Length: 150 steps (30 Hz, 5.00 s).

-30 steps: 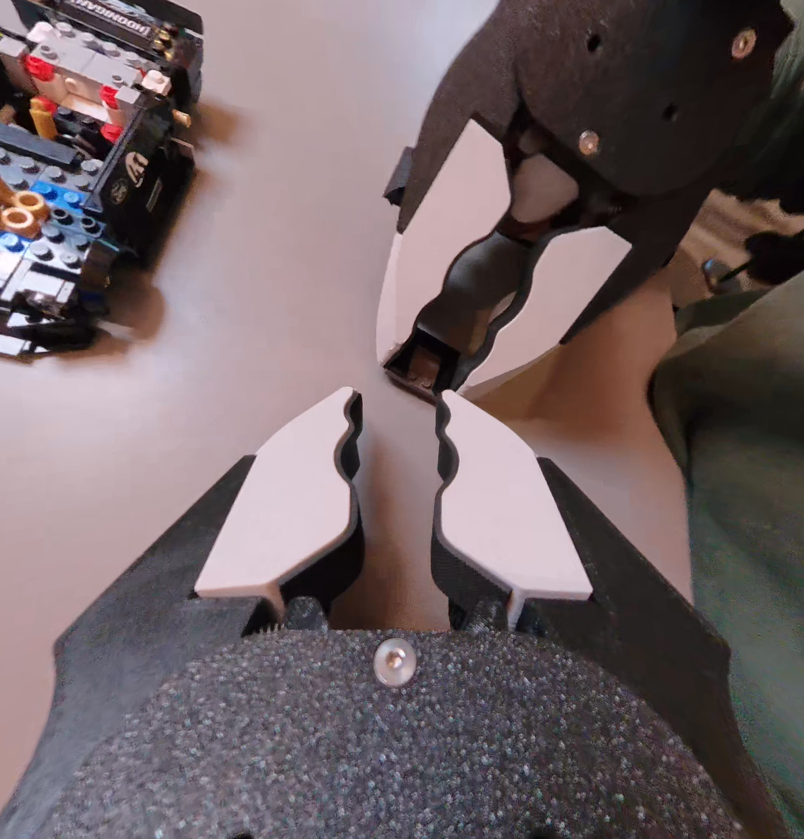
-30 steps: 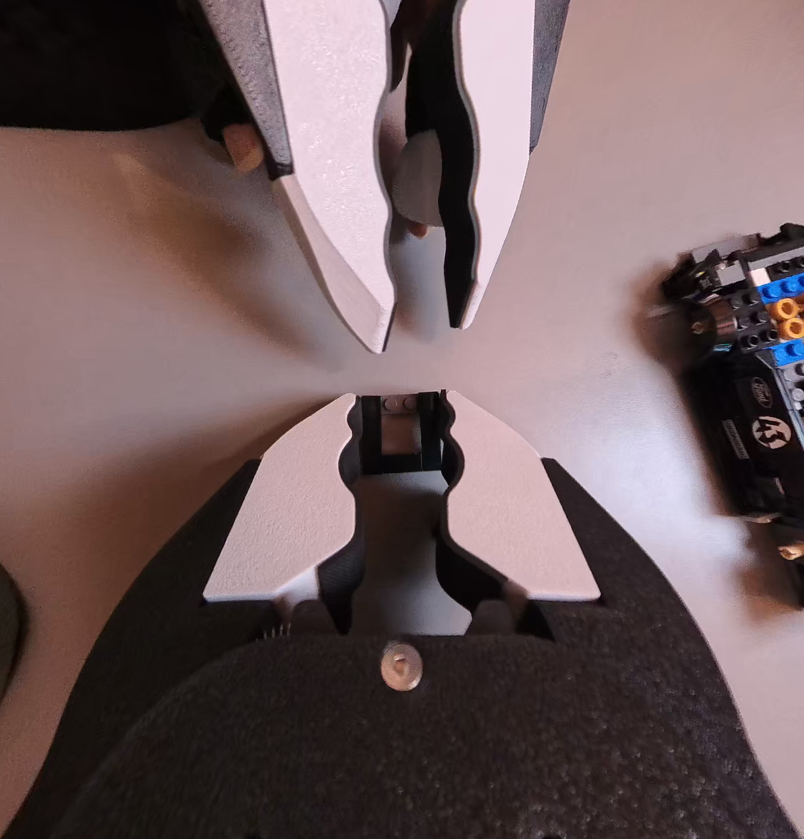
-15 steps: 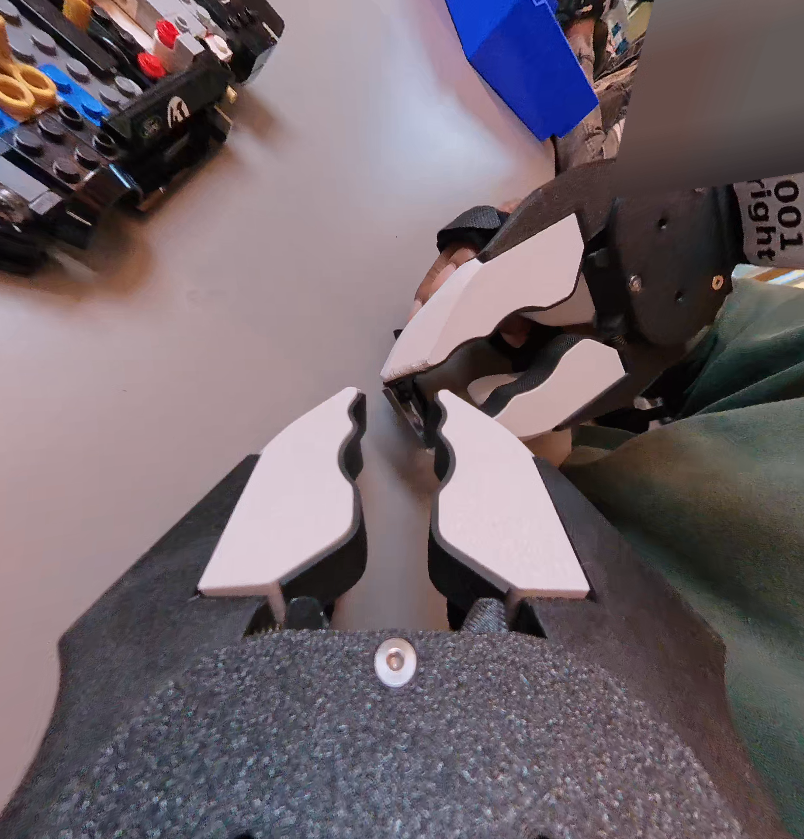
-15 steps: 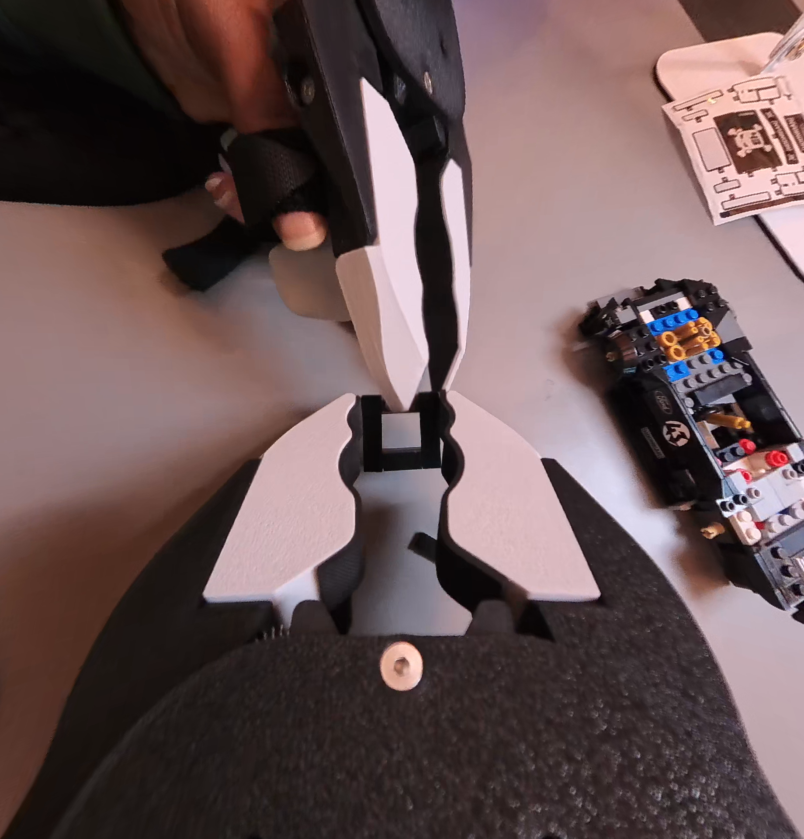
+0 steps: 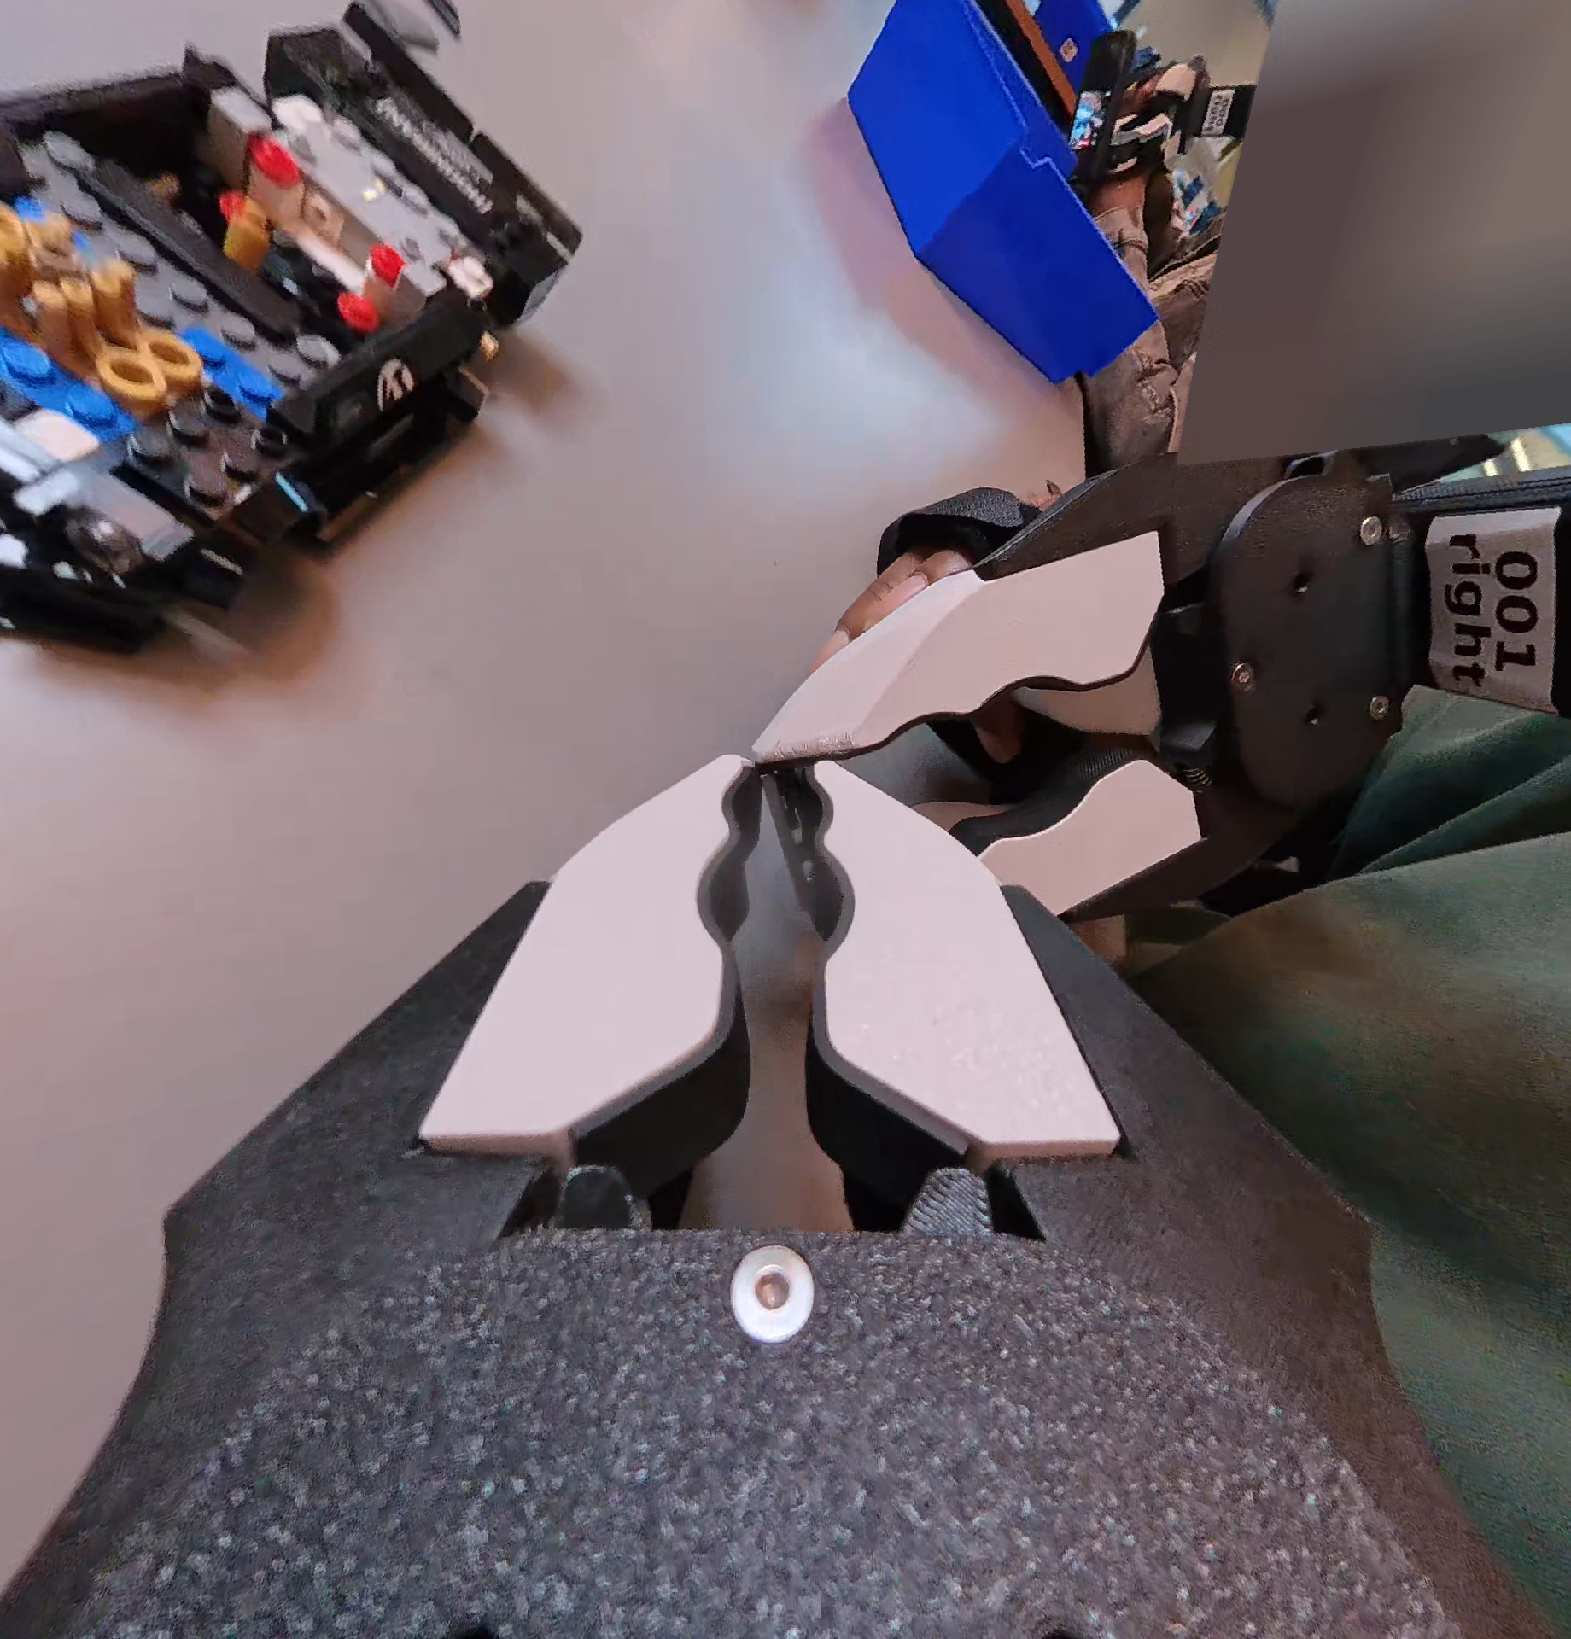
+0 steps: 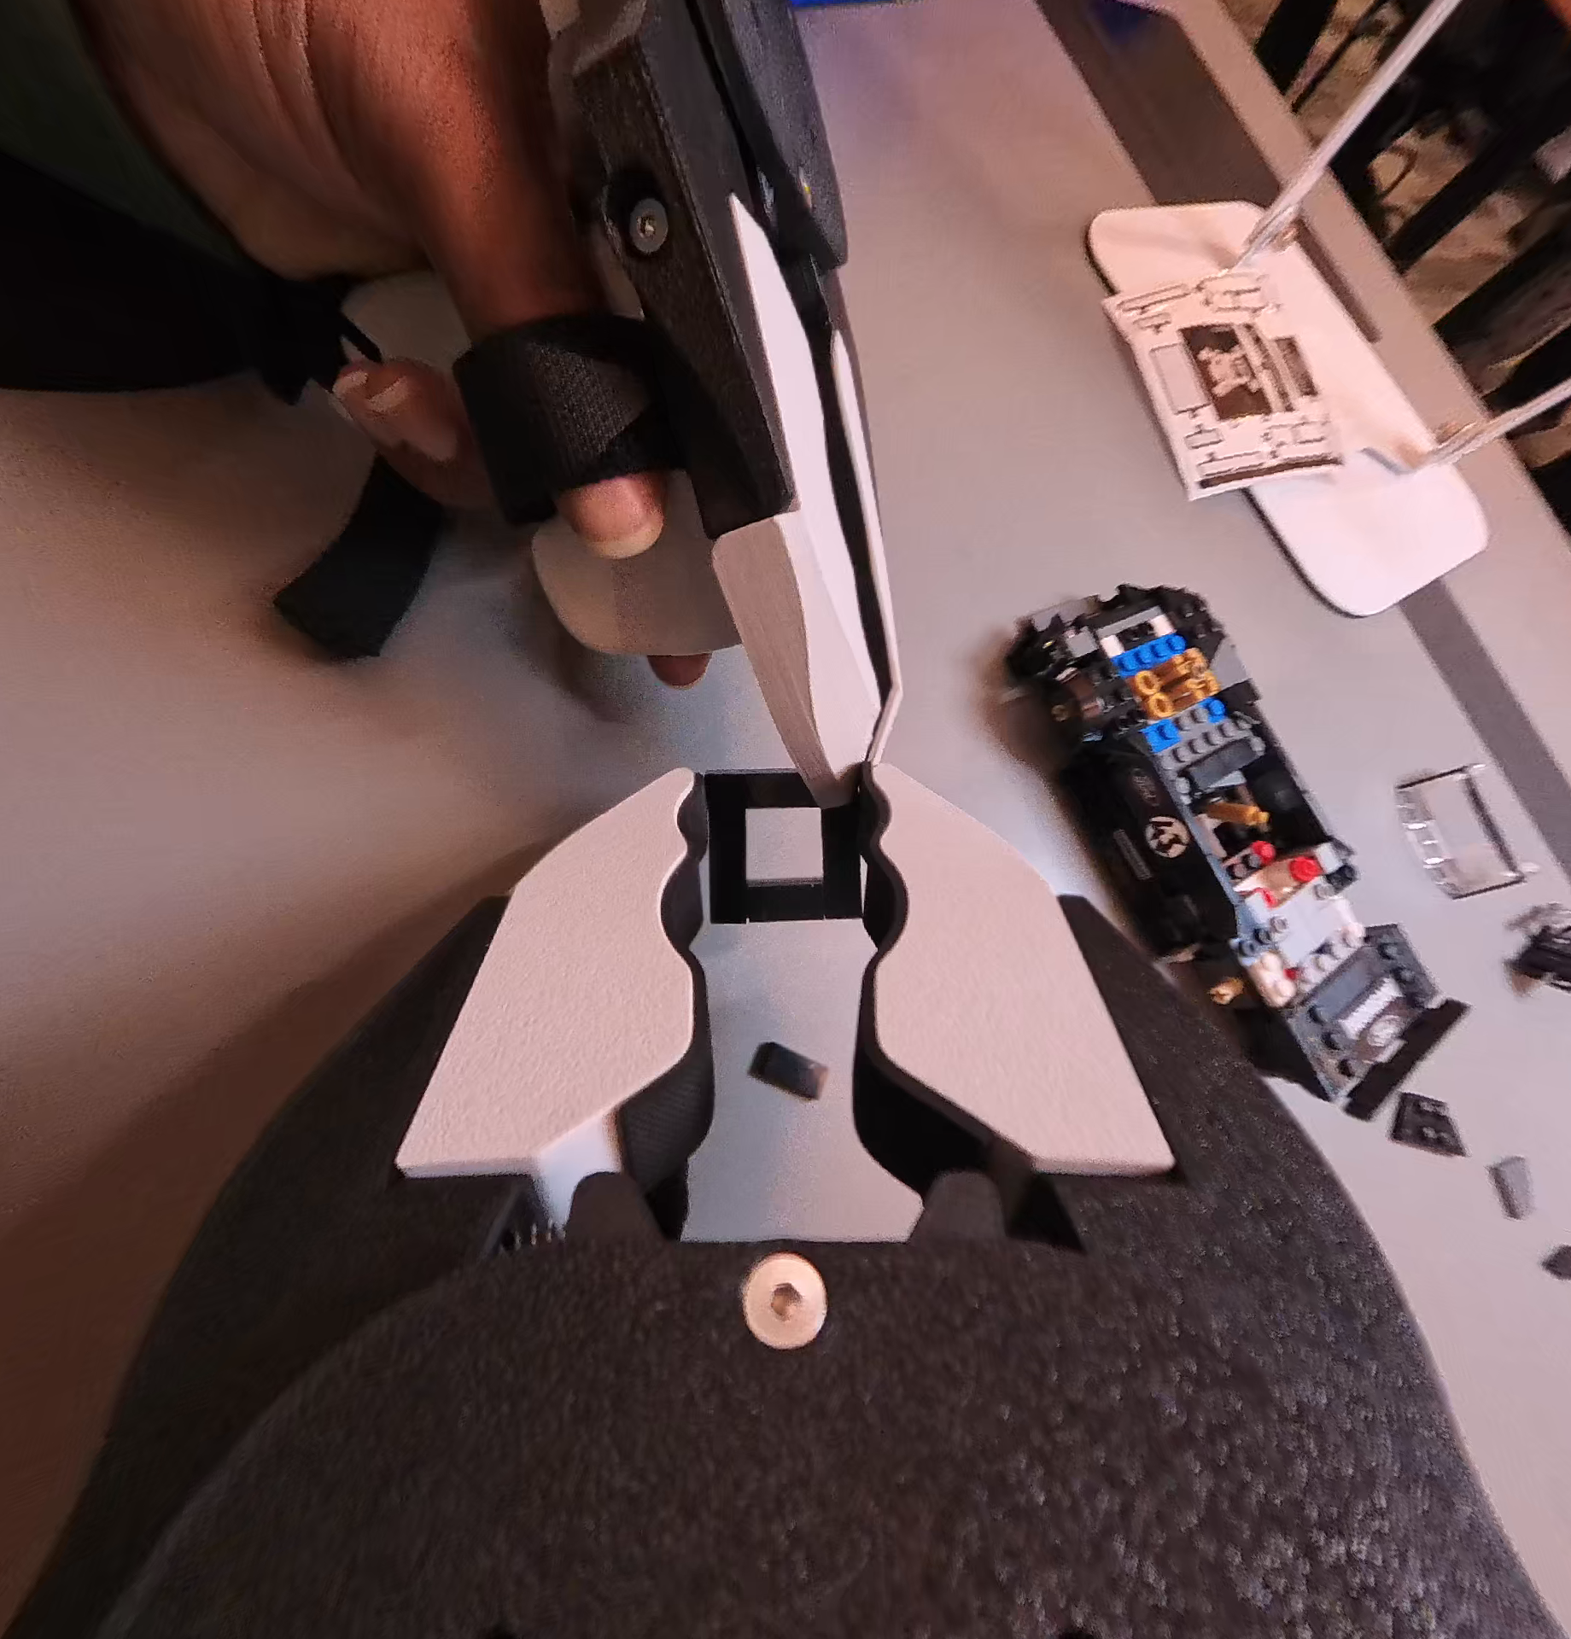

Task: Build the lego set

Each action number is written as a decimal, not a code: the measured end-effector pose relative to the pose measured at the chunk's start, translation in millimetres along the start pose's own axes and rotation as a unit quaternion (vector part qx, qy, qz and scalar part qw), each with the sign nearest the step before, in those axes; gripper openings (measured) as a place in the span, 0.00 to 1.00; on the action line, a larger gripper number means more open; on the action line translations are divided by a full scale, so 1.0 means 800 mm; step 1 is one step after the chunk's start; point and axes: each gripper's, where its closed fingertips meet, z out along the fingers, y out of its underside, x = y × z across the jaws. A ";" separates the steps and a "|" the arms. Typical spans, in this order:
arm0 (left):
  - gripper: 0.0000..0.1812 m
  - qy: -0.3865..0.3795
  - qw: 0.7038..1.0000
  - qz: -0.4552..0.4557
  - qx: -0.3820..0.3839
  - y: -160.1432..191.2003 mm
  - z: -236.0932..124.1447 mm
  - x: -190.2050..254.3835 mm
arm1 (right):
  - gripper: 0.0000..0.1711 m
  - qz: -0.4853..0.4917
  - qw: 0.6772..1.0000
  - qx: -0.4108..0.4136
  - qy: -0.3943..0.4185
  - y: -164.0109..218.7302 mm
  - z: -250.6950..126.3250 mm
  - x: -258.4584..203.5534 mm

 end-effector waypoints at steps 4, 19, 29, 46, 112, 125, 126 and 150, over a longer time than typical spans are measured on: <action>0.04 -0.003 0.998 0.059 0.025 -0.013 -0.007 0.010 | 0.16 -0.028 0.998 0.031 0.056 -0.015 -0.010 0.012; 0.04 -0.042 0.958 0.282 0.041 -0.023 -0.014 0.053 | 0.22 -0.026 0.990 0.129 0.043 -0.039 -0.056 0.018; 0.04 -0.003 0.936 0.351 0.040 -0.013 -0.018 0.074 | 0.11 -0.006 0.986 0.149 -0.075 -0.032 -0.064 0.006; 0.04 -0.005 0.918 0.393 0.045 -0.010 -0.023 0.078 | 0.05 -0.062 0.988 0.122 -0.065 -0.037 -0.066 -0.004; 0.04 0.064 0.955 0.287 -0.045 0.024 -0.015 0.060 | 0.10 0.060 0.973 0.064 -0.216 0.008 -0.042 -0.031; 0.18 0.057 0.938 0.342 0.012 0.000 -0.030 0.077 | 0.04 0.078 0.960 0.177 -0.201 -0.020 -0.063 -0.018; 0.17 0.057 0.938 0.343 0.014 0.000 -0.032 0.077 | 0.04 0.083 0.958 0.192 -0.198 -0.024 -0.067 -0.015; 0.05 -0.022 0.868 0.495 0.024 -0.002 -0.031 0.092 | 0.04 0.026 0.955 0.245 -0.167 -0.038 -0.089 -0.013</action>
